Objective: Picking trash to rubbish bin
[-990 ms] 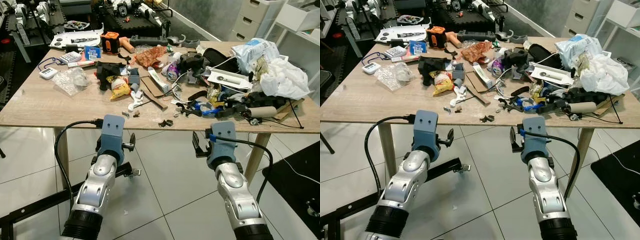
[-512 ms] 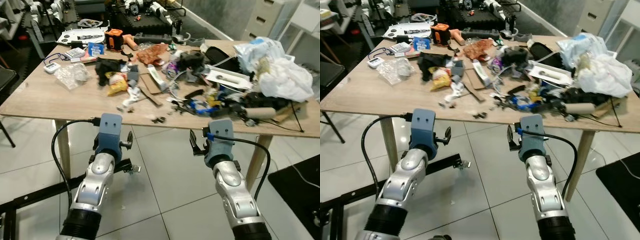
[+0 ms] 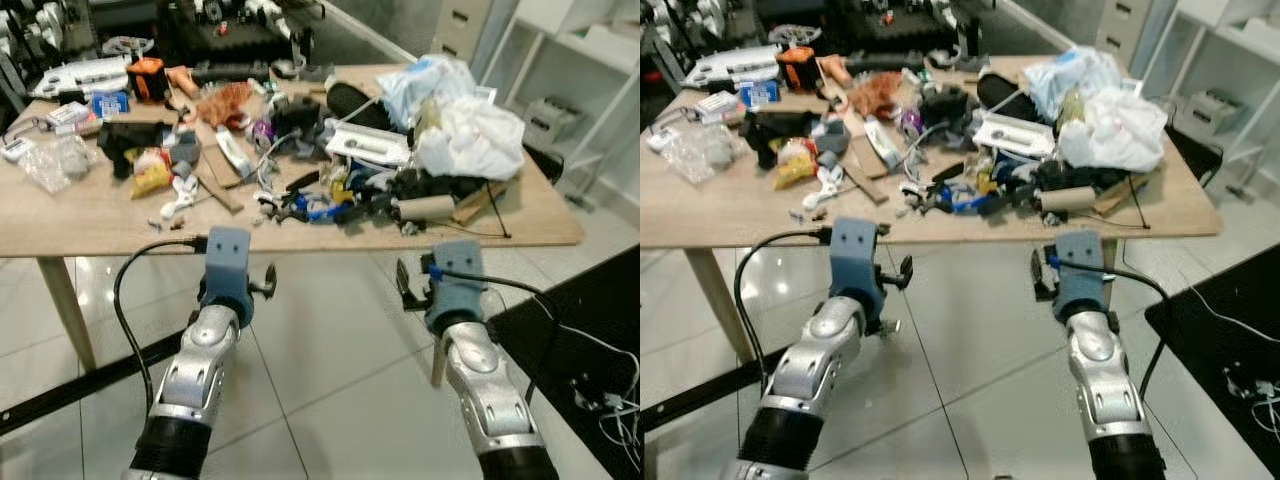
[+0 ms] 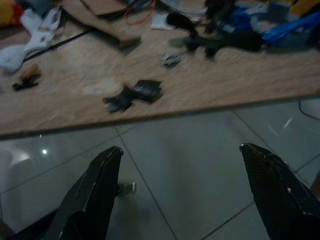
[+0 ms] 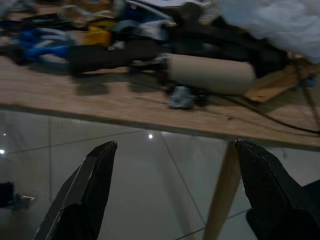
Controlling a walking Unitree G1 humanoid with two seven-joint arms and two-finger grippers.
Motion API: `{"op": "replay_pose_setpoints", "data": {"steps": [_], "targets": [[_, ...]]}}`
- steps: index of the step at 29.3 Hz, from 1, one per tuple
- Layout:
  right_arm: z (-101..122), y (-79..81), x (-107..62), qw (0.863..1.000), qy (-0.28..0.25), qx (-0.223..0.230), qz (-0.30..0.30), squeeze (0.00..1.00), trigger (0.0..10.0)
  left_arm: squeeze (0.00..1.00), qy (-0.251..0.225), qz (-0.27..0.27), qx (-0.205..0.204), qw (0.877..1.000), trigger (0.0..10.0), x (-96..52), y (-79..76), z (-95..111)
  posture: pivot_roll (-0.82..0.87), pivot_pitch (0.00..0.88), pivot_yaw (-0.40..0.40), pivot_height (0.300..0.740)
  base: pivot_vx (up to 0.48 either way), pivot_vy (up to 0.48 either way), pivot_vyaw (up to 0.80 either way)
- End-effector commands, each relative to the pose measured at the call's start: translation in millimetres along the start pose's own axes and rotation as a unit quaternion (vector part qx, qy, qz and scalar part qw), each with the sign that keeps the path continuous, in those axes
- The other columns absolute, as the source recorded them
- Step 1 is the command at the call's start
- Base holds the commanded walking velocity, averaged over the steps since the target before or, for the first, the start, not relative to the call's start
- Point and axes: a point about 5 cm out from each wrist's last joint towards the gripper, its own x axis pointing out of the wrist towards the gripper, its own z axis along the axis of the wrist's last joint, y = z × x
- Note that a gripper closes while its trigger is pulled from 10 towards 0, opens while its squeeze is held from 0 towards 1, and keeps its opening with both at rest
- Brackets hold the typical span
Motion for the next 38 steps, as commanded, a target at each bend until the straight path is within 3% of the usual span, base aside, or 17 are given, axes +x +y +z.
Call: {"op": "replay_pose_setpoints", "data": {"steps": [1,38], "targets": [[-3.6,6.8,-2.4,1.000,0.008,0.004,0.010,0.00,10.0,0.00,0.017,0.013,0.008,1.000,10.0,-2.5,5.5,-9.1,-0.03,0.144,0.013,0.740,0.000,0.000,0.00],[-2.0,4.9,-1.6,1.000,0.002,0.012,0.005,0.00,10.0,0.00,-0.015,-0.021,0.016,1.000,10.0,-3.0,-3.9,-2.7,-0.03,0.139,0.011,0.740,0.016,0.000,0.00]]}}
